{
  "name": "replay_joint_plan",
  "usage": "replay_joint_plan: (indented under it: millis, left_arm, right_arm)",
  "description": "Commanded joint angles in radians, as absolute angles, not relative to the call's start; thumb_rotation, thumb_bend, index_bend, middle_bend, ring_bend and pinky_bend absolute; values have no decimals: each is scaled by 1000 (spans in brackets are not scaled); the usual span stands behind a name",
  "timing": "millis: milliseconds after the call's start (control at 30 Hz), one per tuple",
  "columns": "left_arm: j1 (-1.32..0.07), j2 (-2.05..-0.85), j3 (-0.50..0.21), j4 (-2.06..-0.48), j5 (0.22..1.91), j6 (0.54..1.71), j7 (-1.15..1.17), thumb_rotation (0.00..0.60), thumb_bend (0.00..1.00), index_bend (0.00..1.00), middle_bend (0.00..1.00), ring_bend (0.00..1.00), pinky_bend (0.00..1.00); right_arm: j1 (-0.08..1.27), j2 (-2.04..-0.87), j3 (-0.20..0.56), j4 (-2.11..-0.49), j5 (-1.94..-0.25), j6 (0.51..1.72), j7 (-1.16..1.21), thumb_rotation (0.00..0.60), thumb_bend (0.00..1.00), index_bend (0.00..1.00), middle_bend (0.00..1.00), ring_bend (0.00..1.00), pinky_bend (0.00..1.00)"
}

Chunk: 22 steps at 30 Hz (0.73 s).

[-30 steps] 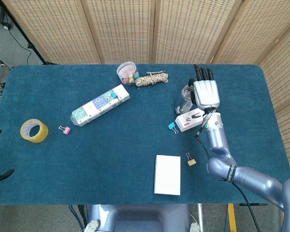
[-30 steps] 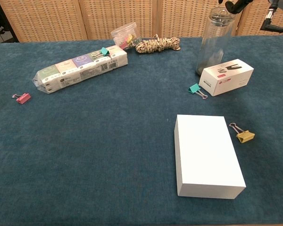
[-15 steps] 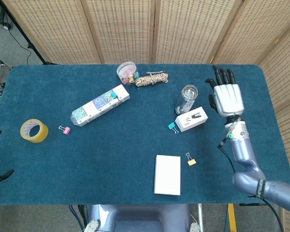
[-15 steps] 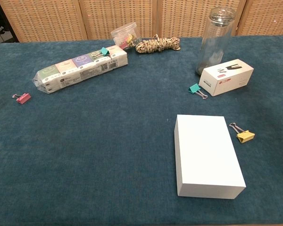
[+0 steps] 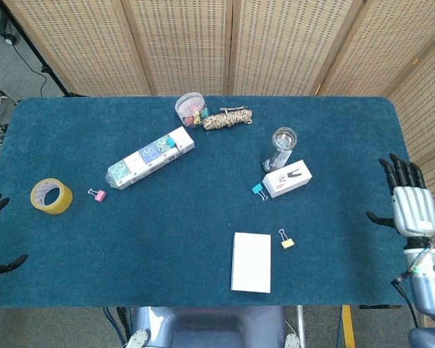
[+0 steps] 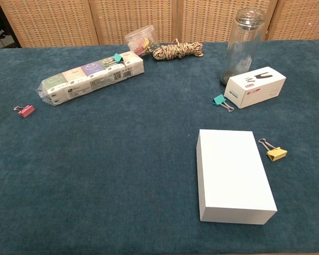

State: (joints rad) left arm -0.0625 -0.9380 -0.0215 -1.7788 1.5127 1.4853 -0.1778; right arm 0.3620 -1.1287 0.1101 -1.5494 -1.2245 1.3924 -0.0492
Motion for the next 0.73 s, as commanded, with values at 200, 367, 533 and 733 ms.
replay_joint_plan:
  millis: [200,367,533,733]
  left_arm:
    - [-59,-959,-16,-1763,1541,1504,-163,600,127,0,0,0,0]
    - [-58,-962,-13,-1764,1546,1504,-149,600,126,0,0,0,0]
    - [-58,-961,-9,-1767,1551,1501,-142,600,127,0,0,0,0]
    - [-53,-960,-8,-1768,1555,1511,-143,600,127,0,0,0,0]
  right_arm:
    - [257,-1189,66,-1404,-1301,1454,73,600,0,0,0,0,0]
    - [237,-1198,70,-1389,-1321,1463,80,600,0,0,0,0,0]
    - [218,-1196,76,-1406,-1341,1475,93,600,0,0,0,0,0]
    - [199,-1181,80,-1441,-1365,1485,100,600,0,0,0,0,0]
